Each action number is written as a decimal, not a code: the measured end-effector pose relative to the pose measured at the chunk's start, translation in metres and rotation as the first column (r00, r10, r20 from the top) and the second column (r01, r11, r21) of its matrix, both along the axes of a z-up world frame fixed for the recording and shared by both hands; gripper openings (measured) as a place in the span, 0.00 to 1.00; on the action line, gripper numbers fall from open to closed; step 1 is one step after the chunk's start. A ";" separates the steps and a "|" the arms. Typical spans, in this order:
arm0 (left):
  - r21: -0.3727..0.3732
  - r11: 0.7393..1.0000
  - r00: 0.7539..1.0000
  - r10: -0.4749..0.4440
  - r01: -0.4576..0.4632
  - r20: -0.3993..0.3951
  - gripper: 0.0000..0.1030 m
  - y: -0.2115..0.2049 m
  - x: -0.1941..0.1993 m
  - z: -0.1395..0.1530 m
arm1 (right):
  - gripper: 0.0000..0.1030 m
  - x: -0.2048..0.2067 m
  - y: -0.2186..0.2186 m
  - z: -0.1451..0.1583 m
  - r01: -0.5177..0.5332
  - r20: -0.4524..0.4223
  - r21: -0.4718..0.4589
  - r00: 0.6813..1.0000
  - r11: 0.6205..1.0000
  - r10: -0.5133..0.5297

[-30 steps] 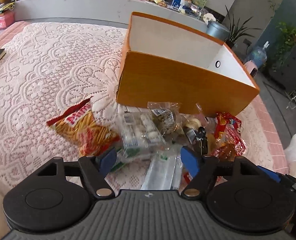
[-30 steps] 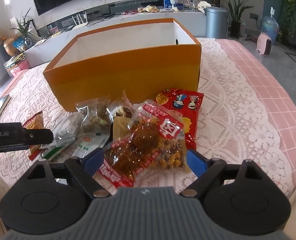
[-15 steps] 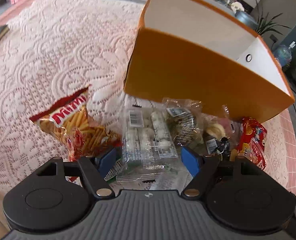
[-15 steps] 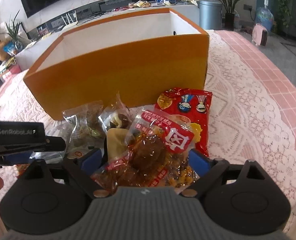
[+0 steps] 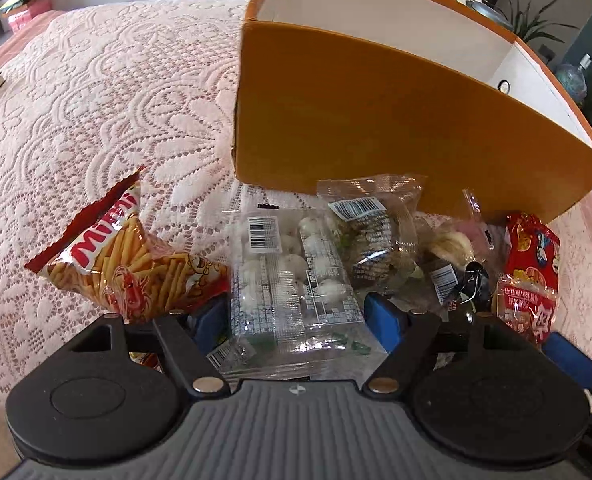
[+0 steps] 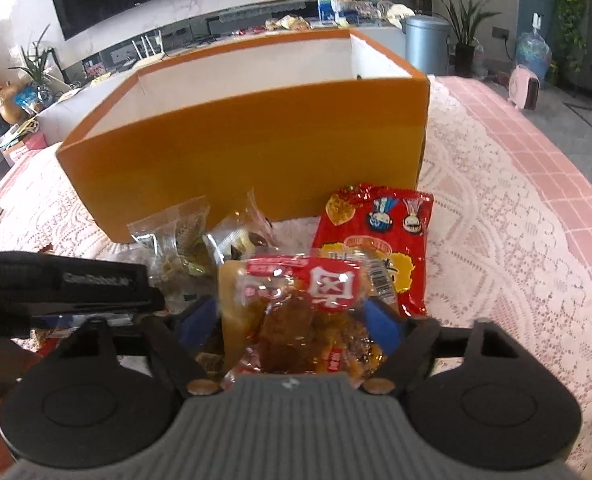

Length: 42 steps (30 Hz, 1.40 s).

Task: Organize snacks
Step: 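Carry both packs over the orange box and open both tools to drop them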

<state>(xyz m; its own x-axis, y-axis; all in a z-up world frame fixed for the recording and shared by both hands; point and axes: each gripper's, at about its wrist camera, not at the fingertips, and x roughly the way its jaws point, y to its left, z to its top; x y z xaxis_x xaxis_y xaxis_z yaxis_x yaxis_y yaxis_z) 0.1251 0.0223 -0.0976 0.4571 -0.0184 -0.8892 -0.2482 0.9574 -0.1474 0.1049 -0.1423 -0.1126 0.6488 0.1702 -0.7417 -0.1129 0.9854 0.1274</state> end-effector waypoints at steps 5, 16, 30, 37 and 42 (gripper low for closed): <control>0.035 0.999 0.999 -0.041 0.040 0.020 0.78 -0.005 -0.002 0.000 | 0.64 -0.005 0.000 0.005 -0.016 0.022 -0.013 1.000 1.000 0.017; 0.040 0.998 0.997 -0.041 0.039 0.065 0.67 0.000 -0.011 0.002 | 0.64 -0.018 -0.011 0.025 -0.010 0.080 0.004 0.997 1.000 0.010; 0.021 0.998 0.980 -0.069 0.067 0.185 0.67 -0.004 -0.055 0.046 | 0.64 -0.040 -0.017 0.055 -0.021 0.152 0.031 0.988 0.999 0.016; 0.021 0.991 0.946 -0.130 0.130 0.298 0.67 -0.005 -0.078 0.077 | 0.64 -0.046 -0.025 0.070 -0.029 0.177 0.059 0.984 0.998 0.018; 0.037 0.990 0.929 -0.140 0.135 0.343 0.67 -0.004 -0.084 0.095 | 0.64 -0.045 -0.030 0.083 -0.050 0.175 0.108 0.984 0.993 0.031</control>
